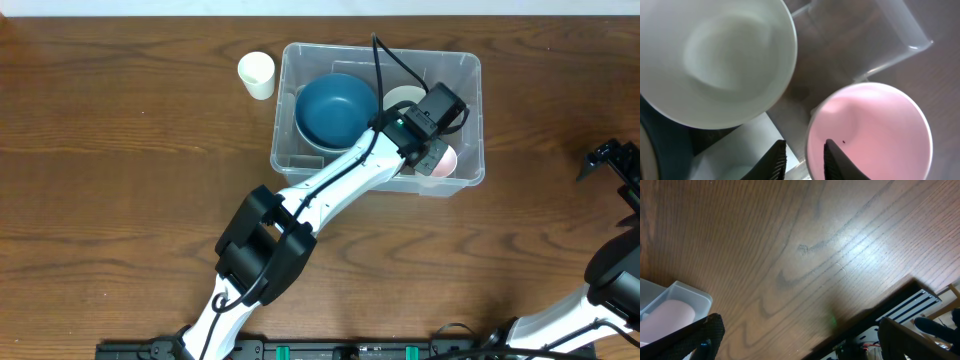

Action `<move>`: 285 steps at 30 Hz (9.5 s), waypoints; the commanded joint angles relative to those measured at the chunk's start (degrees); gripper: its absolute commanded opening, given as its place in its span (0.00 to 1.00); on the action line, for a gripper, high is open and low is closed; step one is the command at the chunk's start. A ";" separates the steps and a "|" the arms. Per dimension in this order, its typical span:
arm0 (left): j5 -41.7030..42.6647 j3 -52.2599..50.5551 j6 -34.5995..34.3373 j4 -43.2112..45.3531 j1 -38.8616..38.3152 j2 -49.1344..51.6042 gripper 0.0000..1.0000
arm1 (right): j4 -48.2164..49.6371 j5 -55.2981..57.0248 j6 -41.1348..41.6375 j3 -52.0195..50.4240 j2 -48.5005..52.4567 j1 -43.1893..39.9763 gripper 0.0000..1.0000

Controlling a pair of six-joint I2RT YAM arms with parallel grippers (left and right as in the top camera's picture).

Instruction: Pack container

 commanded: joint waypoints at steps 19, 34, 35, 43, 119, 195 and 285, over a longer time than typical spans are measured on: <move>-16.24 7.32 0.09 -4.63 13.20 -26.08 0.76 | -0.04 0.09 0.87 -0.02 -1.42 -0.59 0.99; -1.73 6.19 -8.13 -12.41 44.41 -13.51 0.90 | -0.04 0.09 0.87 -0.02 -1.42 -0.59 0.99; -1.07 6.19 -8.13 -12.04 45.09 -12.02 0.90 | -0.04 0.09 0.87 -0.02 -1.42 -0.59 0.99; -0.39 6.19 -8.09 -7.96 46.66 -1.44 0.90 | -0.04 0.09 0.87 -0.02 -1.42 -0.59 0.99; 4.98 6.01 -6.97 -9.38 8.15 -31.47 0.06 | -0.04 0.09 0.87 -0.02 -1.42 -0.59 0.99; 1.44 5.90 -7.06 -8.15 1.66 -0.35 0.16 | -0.04 0.09 0.87 -0.02 -1.42 -0.59 0.99; 15.37 -82.51 2.93 12.70 48.61 -122.09 0.98 | -0.04 0.09 0.87 -0.02 -1.42 -0.59 0.99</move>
